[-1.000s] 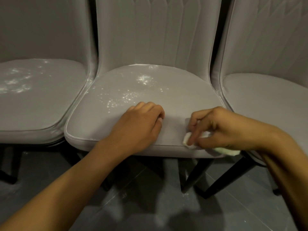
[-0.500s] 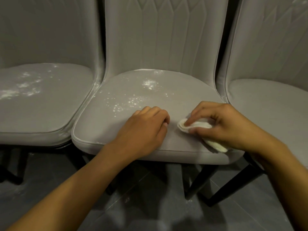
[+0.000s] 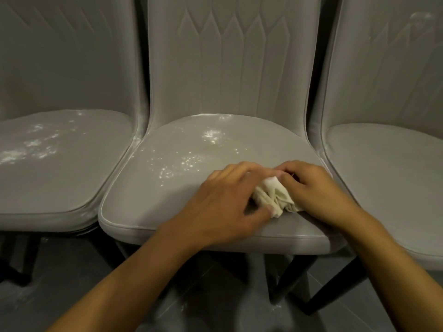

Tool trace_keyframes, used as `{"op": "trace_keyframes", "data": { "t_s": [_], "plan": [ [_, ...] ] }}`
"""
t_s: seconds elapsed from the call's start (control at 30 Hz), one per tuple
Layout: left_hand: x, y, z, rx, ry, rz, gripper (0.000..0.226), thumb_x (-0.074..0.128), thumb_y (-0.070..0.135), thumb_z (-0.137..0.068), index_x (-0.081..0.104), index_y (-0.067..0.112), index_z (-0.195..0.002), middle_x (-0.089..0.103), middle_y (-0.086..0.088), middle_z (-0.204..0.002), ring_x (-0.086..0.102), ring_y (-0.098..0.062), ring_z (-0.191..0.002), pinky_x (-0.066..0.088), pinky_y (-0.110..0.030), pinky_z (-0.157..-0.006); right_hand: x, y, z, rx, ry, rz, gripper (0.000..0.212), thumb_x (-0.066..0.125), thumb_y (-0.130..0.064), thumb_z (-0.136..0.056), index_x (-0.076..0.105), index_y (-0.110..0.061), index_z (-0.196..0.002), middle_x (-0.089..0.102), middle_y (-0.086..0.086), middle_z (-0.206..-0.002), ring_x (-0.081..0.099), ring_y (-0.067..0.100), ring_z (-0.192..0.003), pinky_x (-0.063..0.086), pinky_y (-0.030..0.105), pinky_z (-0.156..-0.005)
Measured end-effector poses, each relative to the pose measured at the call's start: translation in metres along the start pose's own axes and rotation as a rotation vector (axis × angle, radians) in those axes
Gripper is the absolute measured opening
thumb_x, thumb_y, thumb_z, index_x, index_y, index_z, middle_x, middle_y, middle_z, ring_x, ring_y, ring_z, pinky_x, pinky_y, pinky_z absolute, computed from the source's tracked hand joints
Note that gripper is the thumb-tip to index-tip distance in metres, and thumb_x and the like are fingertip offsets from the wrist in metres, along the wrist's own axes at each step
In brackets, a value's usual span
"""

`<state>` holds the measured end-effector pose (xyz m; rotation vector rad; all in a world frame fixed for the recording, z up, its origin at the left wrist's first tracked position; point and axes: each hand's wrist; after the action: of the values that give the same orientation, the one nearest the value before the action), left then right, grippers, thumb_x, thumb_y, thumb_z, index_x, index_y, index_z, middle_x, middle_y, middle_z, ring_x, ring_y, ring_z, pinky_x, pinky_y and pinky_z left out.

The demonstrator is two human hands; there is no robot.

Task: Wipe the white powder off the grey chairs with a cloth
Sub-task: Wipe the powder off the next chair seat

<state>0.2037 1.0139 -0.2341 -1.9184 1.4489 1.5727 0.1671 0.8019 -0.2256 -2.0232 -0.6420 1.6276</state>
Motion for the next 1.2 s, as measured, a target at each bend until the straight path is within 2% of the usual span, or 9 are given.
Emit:
{"op": "trace_keyframes", "data": {
  "t_s": [0.2, 0.3, 0.37, 0.53, 0.7, 0.93, 1.03, 1.1, 1.2],
  "plan": [
    [0.006, -0.001, -0.007, -0.005, -0.023, 0.071, 0.055, 0.073, 0.06, -0.081, 0.043, 0.036, -0.118, 0.055, 0.018, -0.11, 0.054, -0.003, -0.09, 0.046, -0.021, -0.076, -0.018, 0.004, 0.003, 0.018, -0.175, -0.239, 0.028, 0.053, -0.02, -0.1, 0.063, -0.039, -0.118, 0.068, -0.011, -0.109, 0.066, 0.011, -0.098, 0.057, 0.036, -0.086],
    [-0.007, -0.014, -0.003, -0.001, -0.15, 0.181, 0.056, 0.08, 0.051, -0.079, 0.047, 0.04, -0.123, 0.058, 0.019, -0.124, 0.059, -0.002, -0.106, 0.052, -0.024, -0.088, -0.037, 0.008, 0.008, 0.006, -0.489, -0.294, 0.061, 0.067, -0.008, -0.087, 0.05, -0.047, -0.132, 0.059, -0.008, -0.123, 0.062, 0.014, -0.109, 0.056, 0.036, -0.091],
    [-0.009, -0.017, -0.004, -0.009, -0.144, 0.209, 0.053, 0.081, 0.039, -0.082, 0.048, 0.038, -0.123, 0.057, 0.015, -0.138, 0.059, -0.002, -0.117, 0.051, -0.024, -0.096, -0.038, 0.008, 0.01, -0.025, -0.55, -0.214, 0.073, 0.079, -0.015, -0.082, 0.044, -0.049, -0.136, 0.057, -0.014, -0.125, 0.06, 0.009, -0.113, 0.054, 0.034, -0.095],
    [0.001, -0.017, -0.006, -0.015, 0.061, 0.169, 0.034, 0.073, 0.032, -0.092, 0.047, 0.026, -0.112, 0.068, 0.006, -0.117, 0.067, -0.011, -0.091, 0.055, -0.036, -0.076, -0.024, -0.006, 0.009, -0.11, -0.201, -0.093, 0.046, 0.077, -0.043, -0.081, 0.061, -0.045, -0.123, 0.067, -0.024, -0.11, 0.064, 0.001, -0.098, 0.057, 0.027, -0.086],
    [-0.006, -0.017, -0.005, -0.126, 0.174, 0.388, 0.024, 0.069, 0.038, -0.094, 0.063, 0.02, -0.109, 0.07, 0.009, -0.108, 0.067, -0.008, -0.102, 0.058, -0.032, -0.086, -0.026, -0.012, 0.013, -0.132, 0.003, -0.316, 0.021, 0.061, -0.038, -0.092, 0.075, -0.027, -0.103, 0.075, -0.011, -0.092, 0.07, 0.008, -0.086, 0.055, 0.021, -0.072],
    [-0.02, -0.005, -0.008, -0.342, 0.447, 0.658, 0.02, 0.057, 0.027, -0.102, 0.055, 0.009, -0.094, 0.056, 0.009, -0.07, 0.052, -0.004, -0.06, 0.047, -0.023, -0.055, -0.03, -0.027, 0.01, -0.066, -0.091, -0.52, 0.021, 0.066, -0.037, -0.086, 0.079, -0.021, -0.084, 0.073, 0.004, -0.077, 0.065, 0.011, -0.069, 0.05, 0.017, -0.064],
    [-0.016, -0.002, -0.006, -0.411, 0.475, 0.76, 0.021, 0.054, 0.027, -0.104, 0.052, 0.009, -0.094, 0.057, 0.004, -0.068, 0.051, -0.007, -0.058, 0.045, -0.023, -0.054, -0.026, -0.026, 0.012, -0.039, -0.158, -0.597, 0.036, 0.065, -0.054, -0.085, 0.077, -0.021, -0.09, 0.072, 0.004, -0.085, 0.065, 0.013, -0.075, 0.052, 0.023, -0.07],
    [-0.013, -0.002, -0.004, -0.432, 0.504, 0.744, 0.021, 0.054, 0.03, -0.104, 0.05, 0.011, -0.095, 0.056, 0.001, -0.071, 0.05, -0.005, -0.058, 0.043, -0.02, -0.055, -0.016, -0.026, 0.015, 0.006, -0.247, -0.816, 0.065, 0.074, -0.066, -0.072, 0.071, -0.013, -0.108, 0.069, 0.011, -0.1, 0.061, 0.023, -0.085, 0.052, 0.031, -0.077],
    [-0.01, 0.0, -0.002, -0.423, 0.577, 0.679, 0.019, 0.057, 0.029, -0.103, 0.05, 0.012, -0.104, 0.063, -0.003, -0.087, 0.063, -0.014, -0.073, 0.051, -0.026, -0.063, 0.001, -0.037, 0.017, 0.055, -0.226, -1.009, 0.089, 0.081, -0.068, -0.062, 0.06, -0.008, -0.125, 0.069, 0.016, -0.119, 0.066, 0.034, -0.101, 0.053, 0.045, -0.089]
  ]
}}
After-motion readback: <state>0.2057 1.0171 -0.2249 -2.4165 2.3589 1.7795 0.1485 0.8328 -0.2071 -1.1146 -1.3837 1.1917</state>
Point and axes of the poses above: each hand's wrist, its own z-axis away from the middle knuckle, its own x-axis out of the palm, y = z × x
